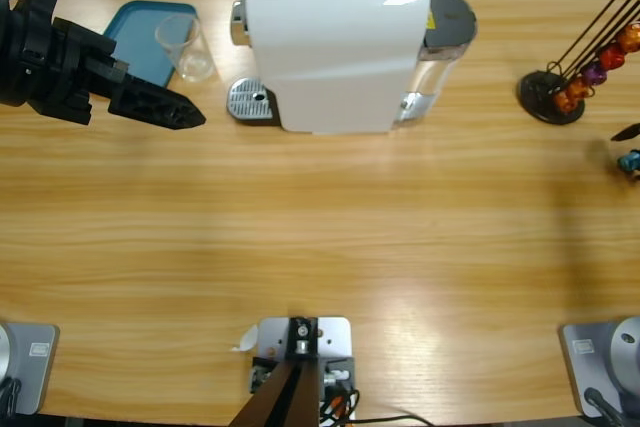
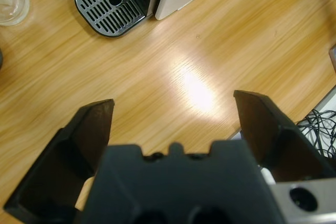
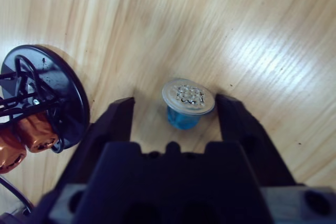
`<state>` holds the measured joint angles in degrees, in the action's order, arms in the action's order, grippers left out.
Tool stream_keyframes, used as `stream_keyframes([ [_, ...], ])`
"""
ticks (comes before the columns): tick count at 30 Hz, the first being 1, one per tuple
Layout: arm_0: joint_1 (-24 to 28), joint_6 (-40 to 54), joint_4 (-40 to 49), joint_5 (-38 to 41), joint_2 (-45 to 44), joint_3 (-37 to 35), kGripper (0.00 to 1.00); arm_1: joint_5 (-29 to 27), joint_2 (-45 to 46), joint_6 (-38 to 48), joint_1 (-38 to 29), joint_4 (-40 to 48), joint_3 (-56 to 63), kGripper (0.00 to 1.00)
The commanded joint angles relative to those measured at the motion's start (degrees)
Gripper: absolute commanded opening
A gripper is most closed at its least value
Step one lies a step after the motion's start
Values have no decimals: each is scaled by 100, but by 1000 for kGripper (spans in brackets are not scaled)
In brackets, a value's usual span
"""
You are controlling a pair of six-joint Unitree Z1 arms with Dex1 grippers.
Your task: Pour coffee
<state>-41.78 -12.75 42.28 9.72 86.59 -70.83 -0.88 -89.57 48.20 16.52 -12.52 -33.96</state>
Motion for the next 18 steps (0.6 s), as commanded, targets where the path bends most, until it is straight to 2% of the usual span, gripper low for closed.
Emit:
stream_keyframes([
  [1, 48, 36, -62, 66, -37, 221, 987, -40, -201, -47, 70, -14, 135, 542],
  [2, 48, 36, -62, 66, -37, 228, 987, -49, -199, -47, 70, -14, 135, 483],
  [3, 48, 36, -62, 66, -41, 228, 987, -63, -192, -47, 70, -14, 135, 471],
  [15, 51, 36, -70, 66, -41, 228, 987, -232, -140, -58, 70, -49, 144, 458],
  [17, 56, 36, -70, 66, -37, 228, 987, -258, -131, -90, 70, -67, 144, 388],
  [18, 62, 36, -70, 66, -43, 228, 987, -265, -131, -104, 70, -67, 151, 388],
])
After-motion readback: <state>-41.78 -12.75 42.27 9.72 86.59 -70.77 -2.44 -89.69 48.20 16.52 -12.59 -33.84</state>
